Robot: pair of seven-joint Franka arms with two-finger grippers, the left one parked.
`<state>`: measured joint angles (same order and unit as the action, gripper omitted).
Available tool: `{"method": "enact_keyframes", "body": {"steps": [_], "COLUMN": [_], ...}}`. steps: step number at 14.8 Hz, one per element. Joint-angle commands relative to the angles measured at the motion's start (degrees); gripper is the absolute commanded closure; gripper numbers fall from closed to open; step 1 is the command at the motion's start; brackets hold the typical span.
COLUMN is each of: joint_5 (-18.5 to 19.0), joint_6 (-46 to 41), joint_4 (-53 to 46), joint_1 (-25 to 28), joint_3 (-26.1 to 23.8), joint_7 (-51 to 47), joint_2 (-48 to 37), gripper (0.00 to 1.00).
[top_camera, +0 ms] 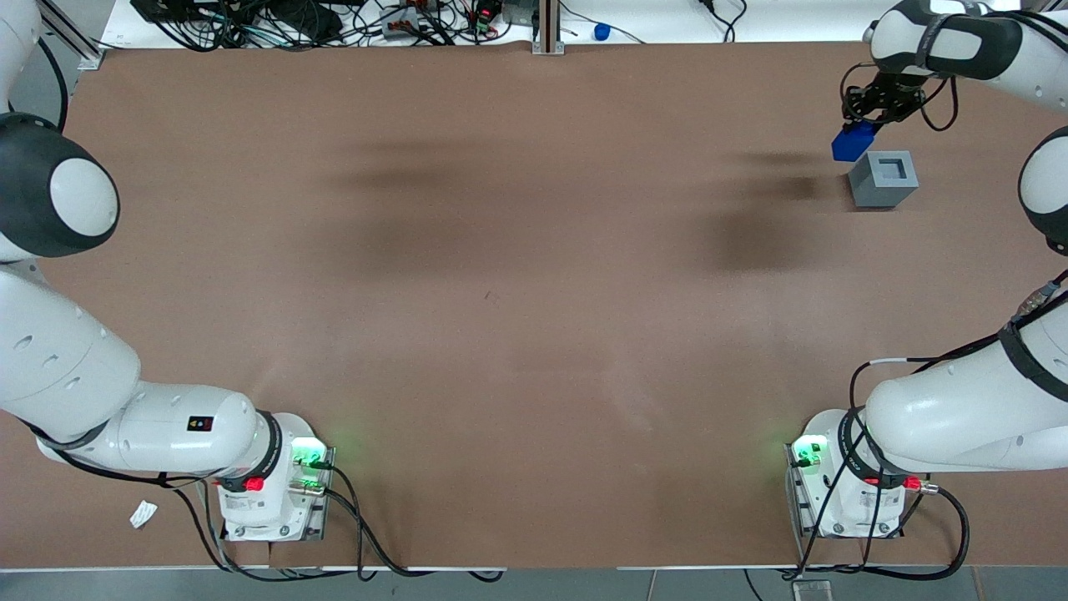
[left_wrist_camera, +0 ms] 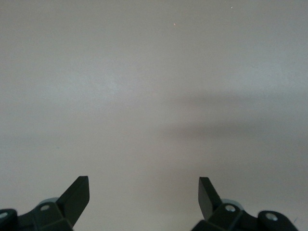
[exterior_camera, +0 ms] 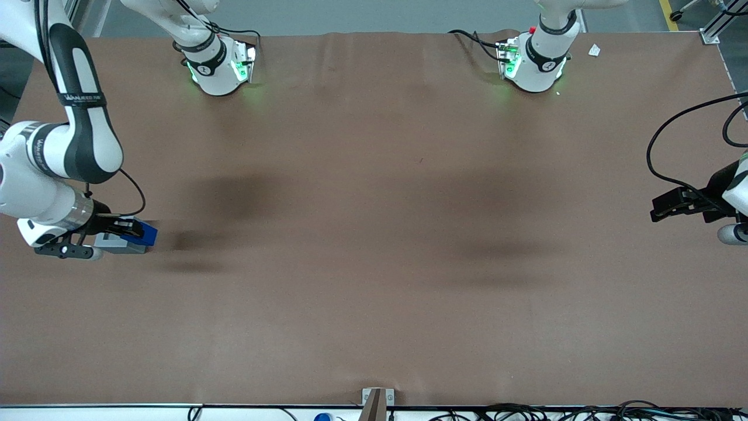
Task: Insert blue part into gray base with right arm
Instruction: 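Lift the blue block and carry it over the gray base, then lower the blue block into the gray base's opening and press down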
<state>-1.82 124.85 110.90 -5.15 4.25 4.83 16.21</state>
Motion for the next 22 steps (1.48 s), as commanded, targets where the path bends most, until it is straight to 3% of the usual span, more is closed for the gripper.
{"method": "enact_keyframes", "body": {"steps": [1,13,22], "joint_5": [-0.56,0.15,0.06], "joint_6": [-1.19,0.12,3.46], "joint_4": [0.54,0.46,0.46], "joint_1": [-2.75,-10.22,-10.58], "joint_3": [-0.74,-0.65,-0.74], "joint_7": [3.15,10.1,12.39], "joint_2": [-1.71,-1.09,0.93], "gripper": [0.83,0.83,0.82]}}
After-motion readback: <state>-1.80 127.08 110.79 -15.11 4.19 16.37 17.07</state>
